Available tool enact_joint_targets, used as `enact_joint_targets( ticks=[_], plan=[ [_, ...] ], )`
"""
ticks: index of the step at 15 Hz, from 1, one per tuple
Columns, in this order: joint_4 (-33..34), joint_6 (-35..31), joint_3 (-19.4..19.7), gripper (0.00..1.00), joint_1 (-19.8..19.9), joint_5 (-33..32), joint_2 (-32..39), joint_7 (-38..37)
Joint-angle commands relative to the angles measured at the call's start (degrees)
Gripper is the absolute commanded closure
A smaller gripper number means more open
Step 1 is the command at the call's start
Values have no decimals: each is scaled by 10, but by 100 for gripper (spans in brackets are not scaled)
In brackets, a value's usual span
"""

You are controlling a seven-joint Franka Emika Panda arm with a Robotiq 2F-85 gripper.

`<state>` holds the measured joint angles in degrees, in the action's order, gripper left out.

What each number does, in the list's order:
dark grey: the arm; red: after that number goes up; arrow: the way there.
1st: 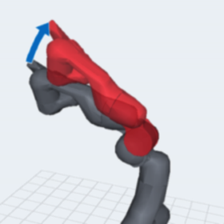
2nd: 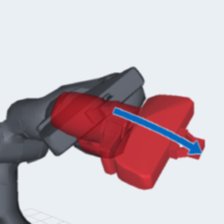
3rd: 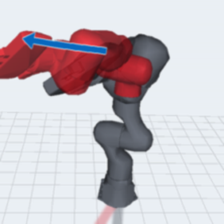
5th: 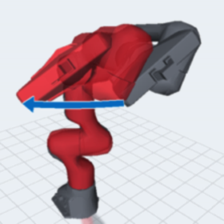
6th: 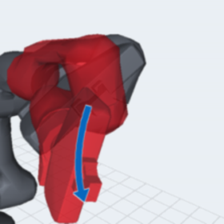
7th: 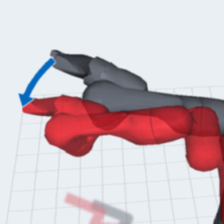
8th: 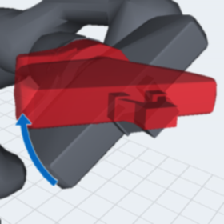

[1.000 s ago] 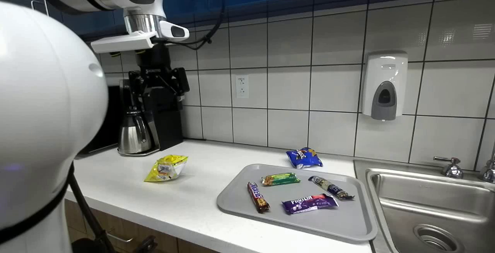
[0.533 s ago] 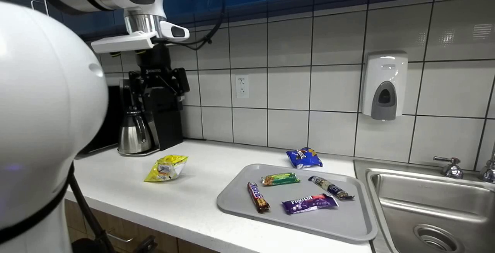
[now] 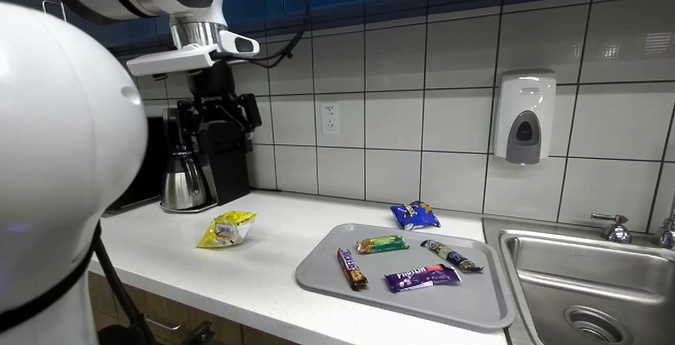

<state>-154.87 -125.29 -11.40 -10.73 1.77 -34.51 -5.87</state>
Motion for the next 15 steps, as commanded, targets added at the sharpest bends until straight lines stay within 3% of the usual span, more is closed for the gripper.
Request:
enact_joint_targets(
  ticks=[1,13,15],
  plan=[
    [-19,-6,13,0,2,-14,-19,23],
    [-63,-41,112,0,27,-23,-34,139],
    [-39,-41,120,0,32,-24,-14,152]
  ],
)
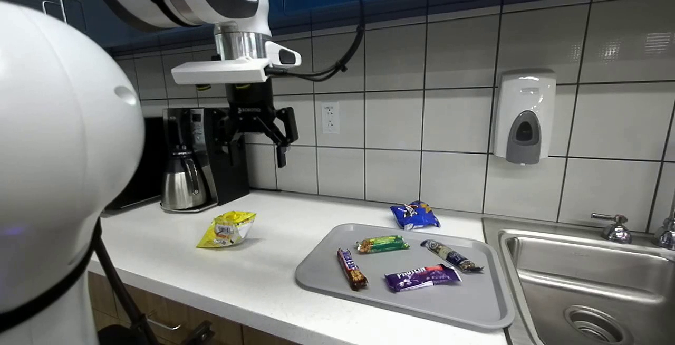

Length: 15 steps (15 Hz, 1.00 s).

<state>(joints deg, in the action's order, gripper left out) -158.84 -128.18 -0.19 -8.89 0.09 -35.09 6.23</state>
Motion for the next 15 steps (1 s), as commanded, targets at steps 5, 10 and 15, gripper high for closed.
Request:
enact_joint_targets(
  ticks=[5,10,15],
  plan=[
    [-4,-29,16,0,21,-14,-7,52],
    [-2,-39,52,0,26,-16,9,122],
    [1,-59,96,0,33,-16,34,199]
  ],
)
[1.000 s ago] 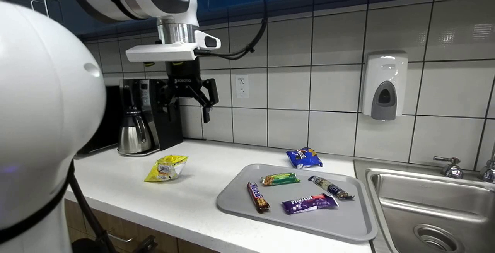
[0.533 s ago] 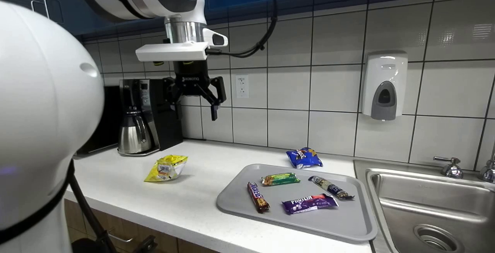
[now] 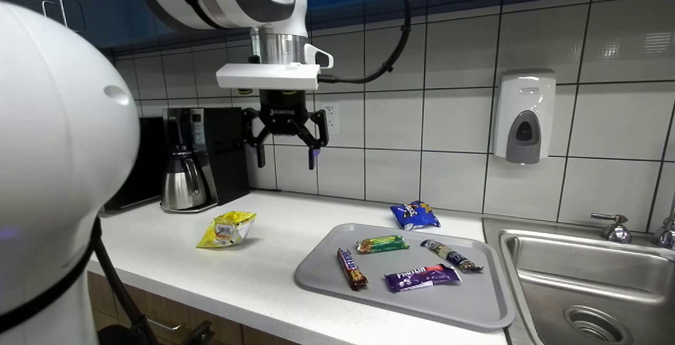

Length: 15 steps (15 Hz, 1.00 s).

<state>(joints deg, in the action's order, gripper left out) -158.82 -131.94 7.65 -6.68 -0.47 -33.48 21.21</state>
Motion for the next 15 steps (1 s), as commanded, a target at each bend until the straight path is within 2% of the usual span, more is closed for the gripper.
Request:
enact_joint_targets(
  ticks=[1,8,15],
  plan=[
    [1,-28,24,0,12,-10,25,62],
    [0,-82,55,0,13,-7,87,137],
    [0,-144,53,0,24,-9,150,173]
  ],
)
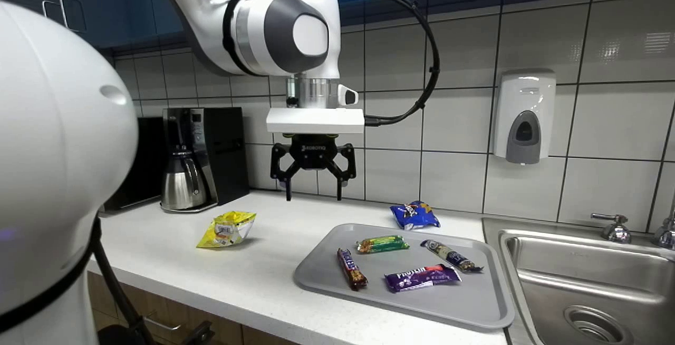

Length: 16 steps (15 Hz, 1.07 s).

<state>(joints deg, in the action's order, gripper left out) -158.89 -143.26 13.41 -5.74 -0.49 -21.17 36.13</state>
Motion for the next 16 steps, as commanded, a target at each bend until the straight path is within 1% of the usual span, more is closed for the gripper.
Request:
enact_joint_targets(
  ticks=[1,16],
  plan=[
    [0,-41,-7,0,17,-10,36,25],
    [7,-181,-26,0,35,-9,181,21]
  ],
)
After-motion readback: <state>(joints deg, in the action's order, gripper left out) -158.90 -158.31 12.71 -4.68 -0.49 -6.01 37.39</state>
